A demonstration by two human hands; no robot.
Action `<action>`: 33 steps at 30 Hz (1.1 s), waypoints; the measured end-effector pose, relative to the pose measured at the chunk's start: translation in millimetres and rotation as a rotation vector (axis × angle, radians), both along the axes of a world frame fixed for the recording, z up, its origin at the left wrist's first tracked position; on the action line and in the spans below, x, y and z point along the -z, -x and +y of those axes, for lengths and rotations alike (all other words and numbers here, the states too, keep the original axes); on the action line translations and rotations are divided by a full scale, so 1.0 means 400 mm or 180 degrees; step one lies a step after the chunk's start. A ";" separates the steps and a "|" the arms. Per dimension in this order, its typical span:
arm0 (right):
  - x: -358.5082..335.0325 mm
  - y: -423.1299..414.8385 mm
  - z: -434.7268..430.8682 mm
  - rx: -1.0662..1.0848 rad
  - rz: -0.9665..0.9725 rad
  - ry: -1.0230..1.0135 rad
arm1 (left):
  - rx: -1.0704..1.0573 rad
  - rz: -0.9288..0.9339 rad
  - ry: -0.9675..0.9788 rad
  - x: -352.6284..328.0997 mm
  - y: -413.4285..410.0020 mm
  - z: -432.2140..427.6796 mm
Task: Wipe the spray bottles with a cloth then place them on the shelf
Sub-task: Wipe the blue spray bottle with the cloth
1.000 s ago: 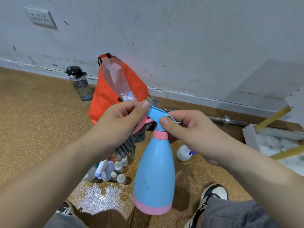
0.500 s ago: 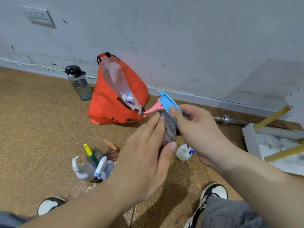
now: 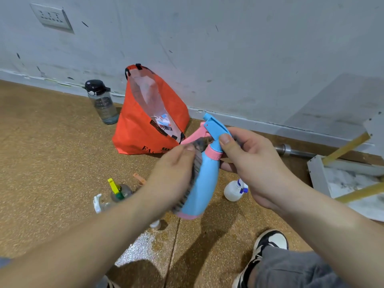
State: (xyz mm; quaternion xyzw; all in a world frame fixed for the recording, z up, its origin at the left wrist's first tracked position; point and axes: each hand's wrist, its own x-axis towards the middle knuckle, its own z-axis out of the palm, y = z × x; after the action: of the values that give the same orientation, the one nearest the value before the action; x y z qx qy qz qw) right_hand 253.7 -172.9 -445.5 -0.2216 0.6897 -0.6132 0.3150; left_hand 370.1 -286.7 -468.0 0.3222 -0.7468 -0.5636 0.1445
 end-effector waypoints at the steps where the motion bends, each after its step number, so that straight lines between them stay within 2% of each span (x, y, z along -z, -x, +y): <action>1: 0.002 -0.003 -0.002 0.0039 -0.0019 -0.0002 | 0.0083 0.0195 0.0607 0.020 -0.009 0.022; 3: 0.003 -0.007 -0.003 0.0084 -0.0024 -0.0018 | 0.0396 0.0523 0.1415 0.043 -0.029 0.055; 5: 0.001 -0.002 -0.003 0.0093 0.0019 -0.0042 | 0.0558 0.0730 0.1290 0.068 -0.035 0.041; 6: -0.002 0.006 -0.004 0.0181 0.0036 -0.0063 | 0.0518 0.0744 0.0944 0.072 -0.038 0.024; 9: -0.015 0.043 0.000 0.0687 -0.0159 -0.0002 | -0.0132 0.0153 -0.1013 0.078 -0.040 -0.026; 10: -0.019 0.052 0.002 0.0788 -0.0266 0.0057 | -0.0300 -0.0087 -0.1427 0.087 -0.043 -0.033; 11: -0.022 0.058 0.003 0.0830 -0.0341 0.0098 | -0.0425 -0.0223 -0.1554 0.090 -0.044 -0.029; 13: -0.022 0.060 0.006 0.0868 -0.0433 0.0149 | -0.0546 -0.0103 -0.1118 0.091 -0.042 -0.010; 14: -0.021 0.058 0.006 0.0897 -0.0469 0.0161 | -0.0428 0.0066 -0.0574 0.091 -0.040 0.002; 17: -0.005 0.035 -0.002 0.0846 -0.0542 0.0104 | 0.0343 0.0504 0.1609 0.092 -0.043 0.035; 18: 0.000 0.027 -0.003 0.0763 -0.0575 0.0093 | 0.0567 0.0564 0.2118 0.095 -0.042 0.040; 19: 0.003 0.020 -0.005 0.0683 -0.0628 0.0106 | 0.0728 0.0659 0.2347 0.096 -0.042 0.035; 20: 0.005 0.015 -0.005 0.0642 -0.0668 0.0115 | 0.0817 0.0732 0.2299 0.108 -0.044 0.020; 22: 0.002 0.022 -0.003 0.0675 -0.0628 0.0106 | 0.0787 0.0707 0.1496 0.107 -0.044 -0.012; 25: -0.010 0.040 0.003 0.0726 -0.0588 0.0155 | -0.0090 0.0165 -0.0820 0.085 -0.024 -0.040; 26: -0.013 0.046 0.005 0.0707 -0.0601 0.0190 | -0.0320 0.0019 -0.1194 0.073 -0.021 -0.034; 27: -0.015 0.050 0.007 0.0695 -0.0617 0.0205 | -0.0385 -0.0147 -0.1163 0.062 -0.022 -0.019; 28: -0.018 0.055 0.009 0.0696 -0.0641 0.0208 | -0.0367 -0.0188 -0.0918 0.056 -0.026 0.000; 29: -0.020 0.059 0.009 0.0694 -0.0676 0.0212 | -0.0245 -0.0018 -0.0381 0.055 -0.031 0.016; 32: -0.018 0.043 0.005 0.0411 -0.0779 0.0146 | 0.0571 0.0668 0.1752 0.055 -0.050 0.038; 33: -0.013 0.031 0.003 0.0280 -0.0777 0.0109 | 0.0795 0.0763 0.2222 0.054 -0.051 0.039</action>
State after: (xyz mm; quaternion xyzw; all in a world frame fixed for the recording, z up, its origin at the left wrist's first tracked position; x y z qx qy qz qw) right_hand 241.3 -171.9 -440.2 -0.1202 0.6447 -0.6605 0.3656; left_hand 390.5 -271.1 -489.7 0.0921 -0.9049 -0.3226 0.2620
